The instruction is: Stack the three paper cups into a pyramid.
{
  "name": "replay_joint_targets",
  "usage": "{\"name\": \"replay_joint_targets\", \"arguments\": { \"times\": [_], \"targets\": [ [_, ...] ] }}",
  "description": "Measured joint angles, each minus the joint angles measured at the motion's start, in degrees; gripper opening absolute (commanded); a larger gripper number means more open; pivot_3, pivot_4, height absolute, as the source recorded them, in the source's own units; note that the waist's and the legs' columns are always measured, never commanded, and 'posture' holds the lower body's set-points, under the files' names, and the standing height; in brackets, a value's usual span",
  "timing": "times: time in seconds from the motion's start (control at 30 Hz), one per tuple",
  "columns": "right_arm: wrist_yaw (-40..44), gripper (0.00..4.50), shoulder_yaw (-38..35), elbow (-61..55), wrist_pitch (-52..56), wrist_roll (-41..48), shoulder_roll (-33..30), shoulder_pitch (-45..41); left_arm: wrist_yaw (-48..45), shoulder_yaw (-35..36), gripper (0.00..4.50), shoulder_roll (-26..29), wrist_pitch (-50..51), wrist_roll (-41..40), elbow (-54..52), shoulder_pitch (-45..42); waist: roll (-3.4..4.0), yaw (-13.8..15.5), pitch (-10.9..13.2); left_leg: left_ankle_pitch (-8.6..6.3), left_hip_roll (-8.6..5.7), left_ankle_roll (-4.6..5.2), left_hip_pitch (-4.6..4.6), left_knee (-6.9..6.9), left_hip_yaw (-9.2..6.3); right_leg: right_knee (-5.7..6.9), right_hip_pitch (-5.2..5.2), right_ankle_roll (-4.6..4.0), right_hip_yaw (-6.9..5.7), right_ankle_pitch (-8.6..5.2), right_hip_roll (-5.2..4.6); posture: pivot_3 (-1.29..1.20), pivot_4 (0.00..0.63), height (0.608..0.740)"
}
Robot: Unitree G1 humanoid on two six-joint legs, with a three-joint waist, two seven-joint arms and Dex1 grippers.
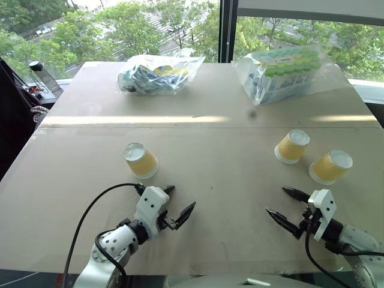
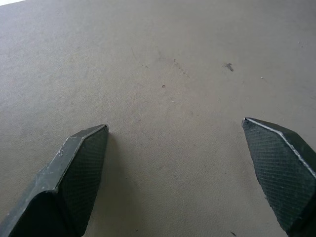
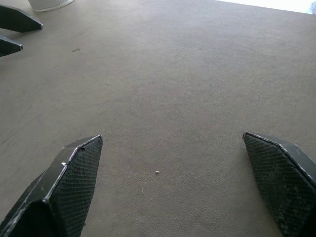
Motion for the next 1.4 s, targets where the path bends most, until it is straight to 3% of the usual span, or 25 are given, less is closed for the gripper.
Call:
{"name": "replay_joint_targets", "arguments": {
  "times": [0.67, 1.0, 1.4],
  "targets": [
    [2.0, 4.5, -0.9, 2.6, -6.0, -0.3, 0.9, -0.7, -0.9, -0.4, 4.46, 0.1, -1.0, -1.7, -0.4, 1.0, -0.02, 0.1, 0.0, 0.01, -0.06, 0.0, -0.44, 0.04, 0.02, 0.0, -0.41, -0.19, -0.02, 0.15, -0.03, 0.0, 0.15, 0.74],
    [0.1, 4.5, -2.5, 3.5, -8.3, 0.3, 2.9, -3.6, -3.4, -1.0, 4.46, 2.9, 0.3, -2.1, -0.2, -1.9, -0.03, 0.1, 0.0, 0.01, -0.07, -0.01, -0.43, 0.07, 0.02, 0.04, -0.41, -0.16, -0.02, 0.19, 0.01, 0.0, 0.15, 0.74],
    [-15.3, 4.5, -7.7, -3.7, -4.7, -1.1, 6.9, -13.6, -14.5, 2.8, 4.46, 14.5, 13.7, -20.6, -5.9, -24.2, 0.03, -0.2, 0.1, 0.29, -0.1, -0.49, -0.45, 0.06, -0.02, 0.13, -0.44, -0.04, -0.02, 0.29, 0.13, 0.0, 0.15, 0.74]
  ]
}}
